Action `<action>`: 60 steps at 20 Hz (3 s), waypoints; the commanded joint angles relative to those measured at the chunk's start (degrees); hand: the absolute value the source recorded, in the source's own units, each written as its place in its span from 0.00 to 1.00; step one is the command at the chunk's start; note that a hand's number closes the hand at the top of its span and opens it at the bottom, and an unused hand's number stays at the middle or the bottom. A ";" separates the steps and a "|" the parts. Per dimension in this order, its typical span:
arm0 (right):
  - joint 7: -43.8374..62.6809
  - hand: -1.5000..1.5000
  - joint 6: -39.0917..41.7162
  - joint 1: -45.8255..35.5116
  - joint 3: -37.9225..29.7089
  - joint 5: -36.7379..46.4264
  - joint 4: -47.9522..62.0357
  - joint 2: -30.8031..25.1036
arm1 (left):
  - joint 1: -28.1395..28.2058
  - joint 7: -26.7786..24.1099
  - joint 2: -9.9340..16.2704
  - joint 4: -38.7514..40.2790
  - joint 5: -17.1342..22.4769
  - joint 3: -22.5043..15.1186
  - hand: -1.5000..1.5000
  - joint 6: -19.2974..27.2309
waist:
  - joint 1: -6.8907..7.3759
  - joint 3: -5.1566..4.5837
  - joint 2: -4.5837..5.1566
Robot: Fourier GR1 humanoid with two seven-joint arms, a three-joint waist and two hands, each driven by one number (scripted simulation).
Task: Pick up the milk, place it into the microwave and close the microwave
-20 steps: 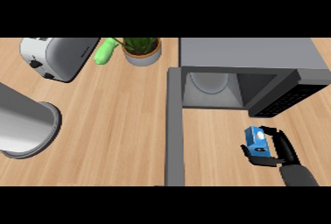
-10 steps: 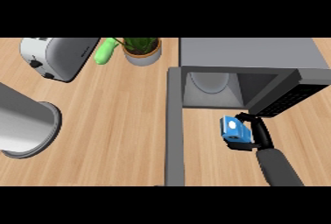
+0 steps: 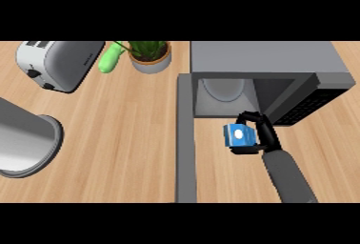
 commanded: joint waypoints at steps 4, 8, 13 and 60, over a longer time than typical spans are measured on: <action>15.30 1.00 -3.43 1.64 5.70 -0.09 -17.47 2.52 | 1.10 0.93 -0.55 -0.78 0.70 0.20 0.00 -0.44 | -0.51 -0.04 -0.30; 24.37 1.00 -1.21 -3.26 4.84 0.58 -20.08 2.33 | -2.68 5.03 1.32 -0.03 2.95 3.58 0.00 0.32 | -0.19 0.02 0.14; 30.49 1.00 1.21 -14.82 3.16 0.31 -10.96 -0.36 | -5.61 1.19 0.22 6.77 -0.18 5.13 0.00 -3.39 | 0.95 0.02 0.38; 11.44 0.00 -7.50 -28.16 -13.15 -4.35 23.29 -5.97 | -19.43 7.15 0.05 8.36 -12.49 -5.40 0.00 -4.47 | 2.53 0.15 1.33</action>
